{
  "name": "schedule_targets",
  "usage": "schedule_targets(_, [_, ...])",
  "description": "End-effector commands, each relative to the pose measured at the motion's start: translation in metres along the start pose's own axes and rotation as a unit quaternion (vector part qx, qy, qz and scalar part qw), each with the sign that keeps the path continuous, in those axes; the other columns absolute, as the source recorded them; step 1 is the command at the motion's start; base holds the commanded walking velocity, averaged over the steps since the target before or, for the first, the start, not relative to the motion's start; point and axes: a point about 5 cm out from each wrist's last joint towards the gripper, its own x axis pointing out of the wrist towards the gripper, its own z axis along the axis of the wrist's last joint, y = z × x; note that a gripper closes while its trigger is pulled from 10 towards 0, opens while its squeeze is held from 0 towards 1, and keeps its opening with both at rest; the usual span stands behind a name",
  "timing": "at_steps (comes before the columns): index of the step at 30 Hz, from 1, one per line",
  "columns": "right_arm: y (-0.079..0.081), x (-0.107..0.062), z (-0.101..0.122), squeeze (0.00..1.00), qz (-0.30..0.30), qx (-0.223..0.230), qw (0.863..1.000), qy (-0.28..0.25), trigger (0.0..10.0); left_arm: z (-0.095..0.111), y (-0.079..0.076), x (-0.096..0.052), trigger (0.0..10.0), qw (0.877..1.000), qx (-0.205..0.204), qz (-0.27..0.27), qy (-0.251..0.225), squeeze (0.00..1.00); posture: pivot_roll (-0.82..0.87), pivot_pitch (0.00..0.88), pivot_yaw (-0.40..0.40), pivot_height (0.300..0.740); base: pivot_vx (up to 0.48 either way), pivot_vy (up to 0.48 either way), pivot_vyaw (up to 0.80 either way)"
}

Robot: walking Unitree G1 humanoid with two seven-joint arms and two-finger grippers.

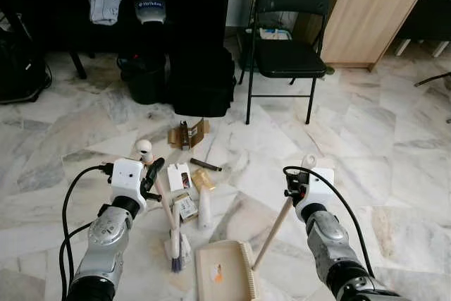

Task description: Sweep floor

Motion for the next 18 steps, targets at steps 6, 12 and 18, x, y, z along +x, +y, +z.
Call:
schedule_targets(6, [0.002, 0.004, 0.019, 0.0, -0.003, -0.015, 0.998, -0.057, 10.0, 0.0, 0.0, -0.003, 10.0, 1.0, 0.001, -0.002, 0.0, 0.0, 0.11, 0.101, -0.082, 0.74, 0.0, 0.0, 0.0])
schedule_targets(12, [0.008, 0.003, 0.015, 0.0, 0.001, -0.02, 0.998, -0.056, 10.0, 0.0, 0.0, -0.004, 10.0, 1.0, 0.0, 0.0, 0.0, 0.0, 0.12, 0.101, -0.082, 0.74, 0.0, 0.0, 0.0])
schedule_targets(18, [0.012, 0.001, 0.02, 0.0, -0.007, -0.068, 0.994, -0.09, 10.0, 0.002, 0.002, -0.004, 10.0, 1.0, 0.0, 0.012, -0.008, 0.0, 0.11, 0.099, -0.081, 0.74, 0.0, 0.0, 0.0])
